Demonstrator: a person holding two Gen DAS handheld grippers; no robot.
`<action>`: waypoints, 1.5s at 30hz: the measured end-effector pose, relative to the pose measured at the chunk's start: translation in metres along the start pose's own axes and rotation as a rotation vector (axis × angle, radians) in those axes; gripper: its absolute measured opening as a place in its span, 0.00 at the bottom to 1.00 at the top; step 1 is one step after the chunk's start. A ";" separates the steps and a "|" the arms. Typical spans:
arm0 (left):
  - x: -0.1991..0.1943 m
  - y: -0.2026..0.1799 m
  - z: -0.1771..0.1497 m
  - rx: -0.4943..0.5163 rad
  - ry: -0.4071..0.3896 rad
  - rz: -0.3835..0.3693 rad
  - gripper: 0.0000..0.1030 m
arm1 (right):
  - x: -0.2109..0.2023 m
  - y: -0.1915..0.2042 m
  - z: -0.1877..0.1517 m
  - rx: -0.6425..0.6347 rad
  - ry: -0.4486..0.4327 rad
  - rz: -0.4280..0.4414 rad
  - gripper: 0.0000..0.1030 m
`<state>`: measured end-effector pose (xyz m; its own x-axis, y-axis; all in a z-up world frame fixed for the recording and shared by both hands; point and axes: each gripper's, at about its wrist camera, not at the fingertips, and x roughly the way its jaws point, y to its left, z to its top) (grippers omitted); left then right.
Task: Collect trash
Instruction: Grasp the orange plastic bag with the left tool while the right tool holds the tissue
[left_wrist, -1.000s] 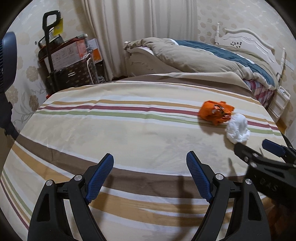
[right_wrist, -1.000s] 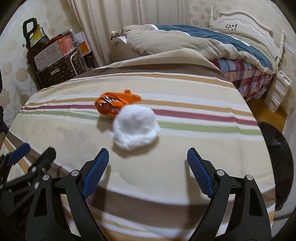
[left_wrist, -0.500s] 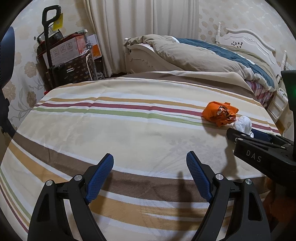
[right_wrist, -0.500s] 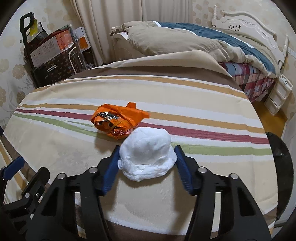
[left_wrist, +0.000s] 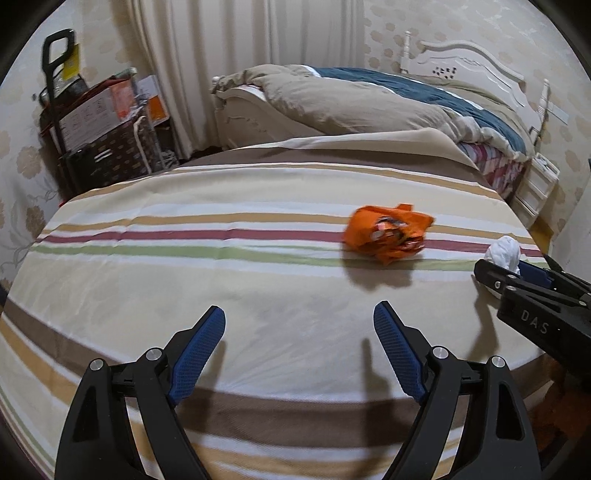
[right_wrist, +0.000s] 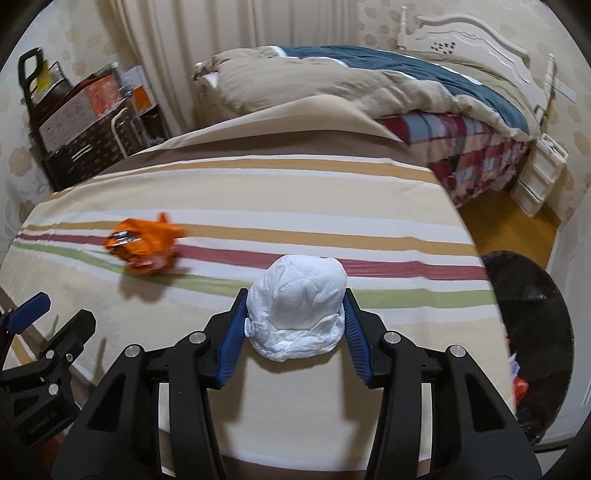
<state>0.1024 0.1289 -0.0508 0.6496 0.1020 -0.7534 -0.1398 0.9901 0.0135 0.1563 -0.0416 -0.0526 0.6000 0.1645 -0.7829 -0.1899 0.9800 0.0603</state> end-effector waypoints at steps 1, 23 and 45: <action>0.002 -0.004 0.001 0.006 0.000 -0.004 0.80 | 0.000 -0.005 0.000 0.006 -0.001 -0.001 0.46; 0.038 -0.053 0.039 0.058 0.022 0.007 0.81 | 0.005 -0.031 0.009 0.010 -0.004 0.026 0.46; 0.022 -0.051 0.024 0.069 0.019 -0.044 0.53 | -0.006 -0.025 -0.001 0.002 -0.009 0.000 0.46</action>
<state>0.1420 0.0829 -0.0527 0.6399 0.0567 -0.7664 -0.0591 0.9980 0.0246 0.1568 -0.0675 -0.0505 0.6073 0.1654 -0.7771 -0.1882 0.9802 0.0616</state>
